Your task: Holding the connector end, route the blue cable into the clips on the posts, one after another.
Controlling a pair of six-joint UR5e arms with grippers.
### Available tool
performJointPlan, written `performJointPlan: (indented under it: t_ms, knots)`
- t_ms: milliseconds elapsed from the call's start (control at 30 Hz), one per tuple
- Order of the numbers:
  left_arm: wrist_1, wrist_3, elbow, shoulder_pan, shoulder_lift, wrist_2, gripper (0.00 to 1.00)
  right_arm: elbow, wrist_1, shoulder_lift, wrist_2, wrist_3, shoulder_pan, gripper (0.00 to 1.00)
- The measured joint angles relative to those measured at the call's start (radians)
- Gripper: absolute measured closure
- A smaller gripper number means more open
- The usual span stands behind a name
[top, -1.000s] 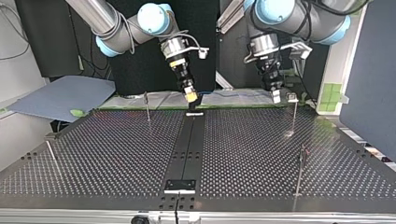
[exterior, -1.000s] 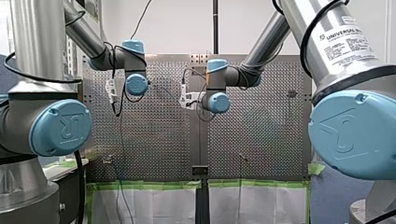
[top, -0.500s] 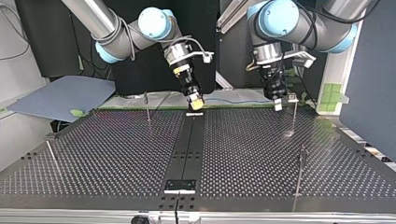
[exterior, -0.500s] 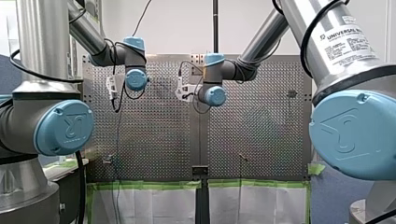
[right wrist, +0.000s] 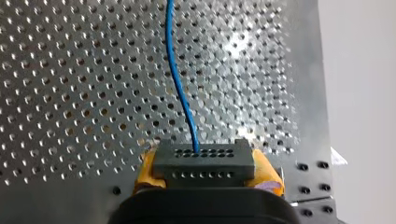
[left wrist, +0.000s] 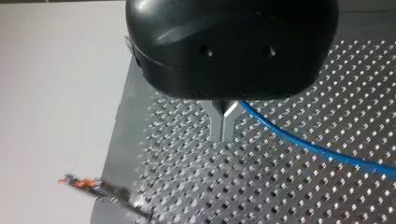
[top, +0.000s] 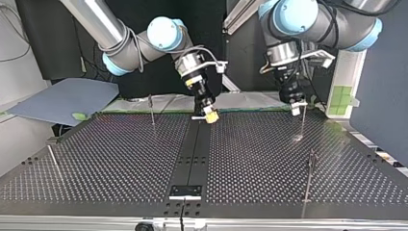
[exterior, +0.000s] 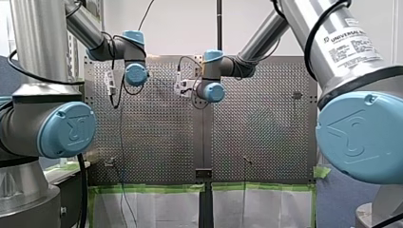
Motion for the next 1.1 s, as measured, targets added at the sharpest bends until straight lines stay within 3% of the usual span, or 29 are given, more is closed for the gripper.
performJointPlan:
  t_ms: [367, 600, 867, 1100]
  knots:
    - [-0.090, 0.002, 0.085, 0.033, 0.006, -0.007, 1.00, -0.090, 0.035, 0.011, -0.001, 0.003, 0.030, 1.00]
    - [-0.110, 0.002, 0.101, 0.050, 0.006, -0.001, 1.00, -0.135, 0.074, 0.011, -0.001, 0.001, 0.045, 1.00]
    - [-0.128, 0.003, 0.138, 0.091, 0.006, 0.016, 1.00, -0.204, 0.112, 0.012, -0.001, 0.005, 0.052, 1.00]
    - [-0.149, 0.001, 0.186, 0.119, 0.002, 0.030, 1.00, -0.246, 0.123, 0.012, 0.001, 0.023, 0.045, 1.00]
